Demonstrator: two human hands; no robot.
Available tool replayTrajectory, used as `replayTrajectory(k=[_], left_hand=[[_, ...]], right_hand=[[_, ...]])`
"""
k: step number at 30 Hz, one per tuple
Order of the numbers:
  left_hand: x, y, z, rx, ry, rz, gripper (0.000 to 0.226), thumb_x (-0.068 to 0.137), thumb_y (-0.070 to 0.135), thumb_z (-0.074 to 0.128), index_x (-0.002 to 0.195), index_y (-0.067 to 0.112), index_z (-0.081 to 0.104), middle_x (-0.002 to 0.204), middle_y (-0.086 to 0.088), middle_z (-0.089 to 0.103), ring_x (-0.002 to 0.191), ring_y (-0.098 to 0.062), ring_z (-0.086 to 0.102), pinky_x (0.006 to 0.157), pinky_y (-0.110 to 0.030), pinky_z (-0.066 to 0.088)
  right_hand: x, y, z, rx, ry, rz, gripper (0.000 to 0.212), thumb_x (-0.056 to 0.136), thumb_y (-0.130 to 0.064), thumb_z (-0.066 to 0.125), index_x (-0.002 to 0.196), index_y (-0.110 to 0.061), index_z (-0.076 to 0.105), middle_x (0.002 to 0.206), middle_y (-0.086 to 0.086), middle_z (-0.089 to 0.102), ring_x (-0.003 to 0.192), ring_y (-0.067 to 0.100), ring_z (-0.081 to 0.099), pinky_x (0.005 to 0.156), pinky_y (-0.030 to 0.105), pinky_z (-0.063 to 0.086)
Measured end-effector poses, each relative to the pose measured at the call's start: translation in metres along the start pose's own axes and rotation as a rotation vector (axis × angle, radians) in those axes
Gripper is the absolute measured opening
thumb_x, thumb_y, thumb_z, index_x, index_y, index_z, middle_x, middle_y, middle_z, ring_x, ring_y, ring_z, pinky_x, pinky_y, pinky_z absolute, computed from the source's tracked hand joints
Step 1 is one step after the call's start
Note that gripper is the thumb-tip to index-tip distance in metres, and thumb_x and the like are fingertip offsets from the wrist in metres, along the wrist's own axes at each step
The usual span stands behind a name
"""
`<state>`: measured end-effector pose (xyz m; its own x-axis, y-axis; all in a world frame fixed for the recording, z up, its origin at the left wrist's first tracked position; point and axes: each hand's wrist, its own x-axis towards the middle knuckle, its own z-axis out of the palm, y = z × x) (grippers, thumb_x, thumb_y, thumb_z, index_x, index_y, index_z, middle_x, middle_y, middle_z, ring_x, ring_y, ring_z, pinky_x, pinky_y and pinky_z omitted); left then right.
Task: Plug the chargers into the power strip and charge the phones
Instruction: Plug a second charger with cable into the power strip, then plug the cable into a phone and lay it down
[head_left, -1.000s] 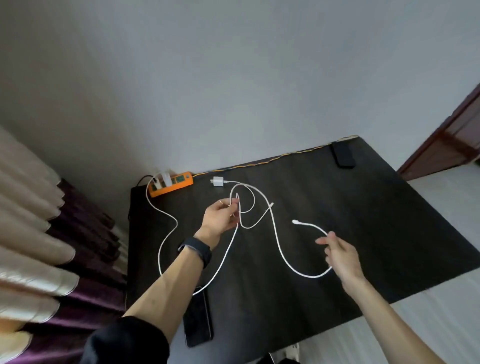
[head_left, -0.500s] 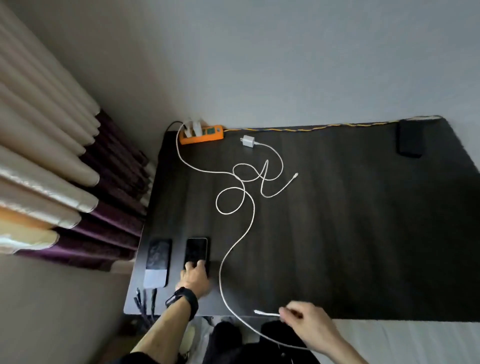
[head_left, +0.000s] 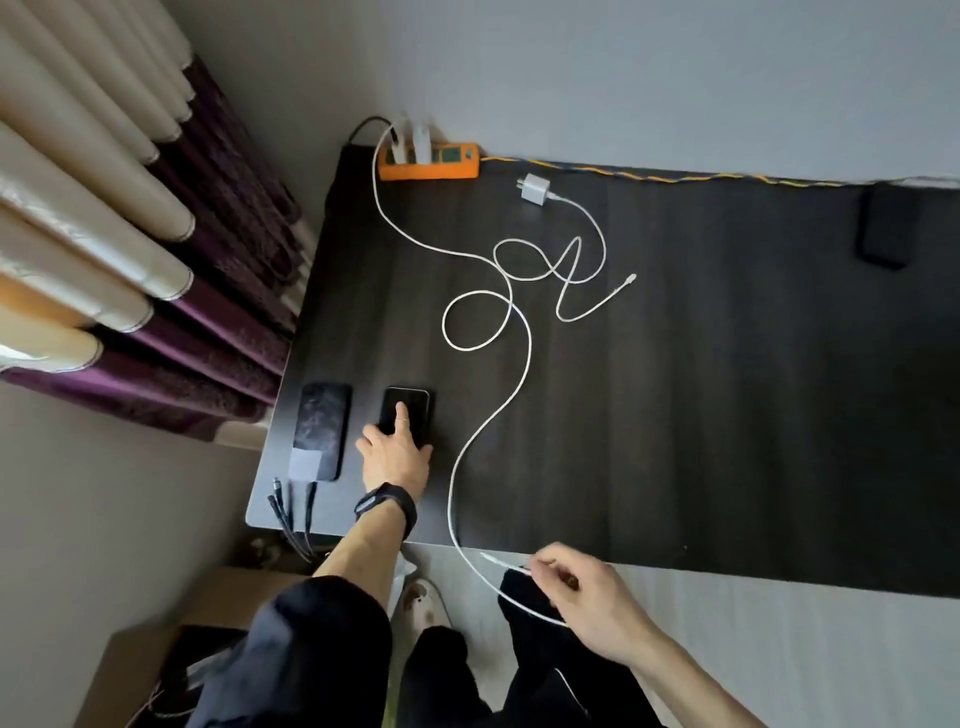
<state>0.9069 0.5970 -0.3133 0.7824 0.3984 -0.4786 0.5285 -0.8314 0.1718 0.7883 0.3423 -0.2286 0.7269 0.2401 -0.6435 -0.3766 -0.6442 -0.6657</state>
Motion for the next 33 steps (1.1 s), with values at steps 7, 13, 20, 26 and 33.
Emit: replayTrajectory(k=[7,13,20,26,33], left_hand=[[-0.05,-0.053,-0.051,-1.115,-0.415,-0.193,0.076,0.072,0.035,0.084,0.138,0.029,0.045,0.088,-0.008,0.069,0.067,-0.023,0.062,0.055,-0.028,0.045],[-0.12,-0.098,-0.091,-1.567,-0.729,-0.178,0.023,0.084,0.036,0.073,0.067,0.02,0.07,0.068,-0.002,0.059,0.06,-0.018,0.057,0.061,-0.029,0.047],[-0.151,-0.132,-0.083,-1.416,-0.646,-0.082,0.044,0.069,0.04,0.085,0.098,0.011,0.068,0.084,-0.007,0.068,0.069,-0.022,0.064,0.068,-0.032,0.049],[-0.156,-0.155,-0.089,-1.609,-0.567,-0.131,0.03,0.085,0.038,0.074,0.07,0.022,0.053,0.05,0.008,0.042,0.04,-0.008,0.038,0.047,-0.021,0.037],[-0.137,-0.158,-0.093,-1.447,-0.364,-0.129,0.026,0.095,0.024,0.062,0.118,0.021,0.051,0.056,0.006,0.051,0.04,-0.008,0.041,0.044,-0.023,0.029]], right_hand=[[-0.011,-0.045,0.046,0.131,0.03,-0.015,0.023,0.101,-0.043,0.051,0.094,-0.032,0.07,0.071,-0.01,0.057,0.07,0.004,0.051,0.076,0.024,0.045],[-0.028,-0.09,0.093,0.196,0.123,-0.07,0.021,0.099,-0.036,0.057,0.086,-0.024,0.069,0.07,-0.009,0.062,0.065,-0.001,0.051,0.065,0.016,0.04],[-0.048,-0.131,0.137,0.183,0.233,-0.104,0.009,0.089,-0.045,0.071,0.093,-0.039,0.067,0.083,-0.013,0.069,0.083,-0.009,0.059,0.068,0.004,0.041],[-0.035,-0.136,0.15,0.064,0.344,-0.148,0.025,0.097,-0.036,0.06,0.079,-0.02,0.061,0.059,-0.009,0.054,0.055,0.007,0.046,0.06,0.03,0.041],[-0.036,-0.14,0.141,0.416,0.176,-0.018,0.043,0.1,-0.028,0.058,0.061,-0.016,0.045,0.055,-0.001,0.03,0.045,0.01,0.024,0.042,0.022,0.018]])
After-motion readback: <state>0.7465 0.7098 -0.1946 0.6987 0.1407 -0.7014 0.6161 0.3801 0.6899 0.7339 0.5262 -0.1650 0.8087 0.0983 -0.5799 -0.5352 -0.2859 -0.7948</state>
